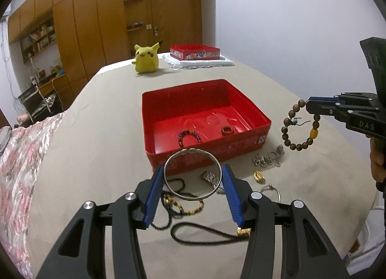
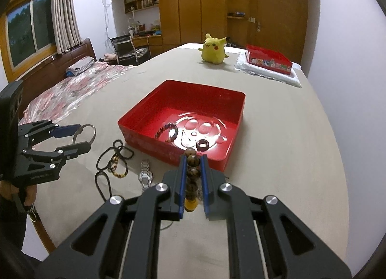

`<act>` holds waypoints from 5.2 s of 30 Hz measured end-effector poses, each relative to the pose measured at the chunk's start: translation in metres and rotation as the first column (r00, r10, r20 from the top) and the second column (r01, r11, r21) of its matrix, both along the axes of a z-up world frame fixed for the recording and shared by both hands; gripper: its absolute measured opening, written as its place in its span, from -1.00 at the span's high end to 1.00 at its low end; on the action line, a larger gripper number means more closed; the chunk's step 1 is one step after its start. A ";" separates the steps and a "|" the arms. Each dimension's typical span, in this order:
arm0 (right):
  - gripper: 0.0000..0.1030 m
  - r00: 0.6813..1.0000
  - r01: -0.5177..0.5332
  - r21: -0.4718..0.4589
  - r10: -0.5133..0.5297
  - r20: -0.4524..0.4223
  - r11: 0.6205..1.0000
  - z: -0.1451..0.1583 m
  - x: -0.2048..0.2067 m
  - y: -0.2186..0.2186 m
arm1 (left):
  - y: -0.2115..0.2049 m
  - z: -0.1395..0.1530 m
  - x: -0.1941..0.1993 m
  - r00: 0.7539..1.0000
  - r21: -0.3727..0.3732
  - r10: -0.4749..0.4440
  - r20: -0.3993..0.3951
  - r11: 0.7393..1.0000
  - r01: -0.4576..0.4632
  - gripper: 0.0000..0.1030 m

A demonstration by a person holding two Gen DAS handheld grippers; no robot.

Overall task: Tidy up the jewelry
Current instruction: 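Carry bangle and wooden bracelet into the red box and release both, then move both tools back over the remaining jewelry, then grasp the black cord necklace by its gold charm with the left tool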

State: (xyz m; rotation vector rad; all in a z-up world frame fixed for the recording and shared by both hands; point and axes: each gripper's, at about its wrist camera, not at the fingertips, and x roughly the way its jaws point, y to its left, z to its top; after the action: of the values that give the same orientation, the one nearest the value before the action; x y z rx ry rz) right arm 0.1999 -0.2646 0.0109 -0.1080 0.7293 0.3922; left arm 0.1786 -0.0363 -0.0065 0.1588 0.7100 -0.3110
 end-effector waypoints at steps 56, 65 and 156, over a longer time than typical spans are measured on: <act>0.56 0.992 0.029 0.027 -0.026 -0.121 0.999 -0.048 0.075 0.002 | 0.005 -0.043 0.090 0.994 -0.017 -0.051 -0.093 0.999 0.050 -0.19; 0.53 0.983 0.020 0.035 -0.013 -0.184 0.999 -0.077 0.006 0.007 | 0.013 -0.062 0.002 0.986 -0.001 -0.094 -0.135 0.996 0.095 -0.23; 0.46 0.962 0.036 0.103 -0.006 -0.273 0.994 -0.106 -0.021 0.000 | -0.003 -0.114 -0.025 0.961 -0.085 -0.078 -0.267 0.995 0.057 0.82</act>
State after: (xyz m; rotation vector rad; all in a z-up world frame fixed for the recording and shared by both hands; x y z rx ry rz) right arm 0.1785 -0.2643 -0.0955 0.0571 0.9784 0.4299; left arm 0.1532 -0.0396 -0.1209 0.0676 0.9630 -0.4300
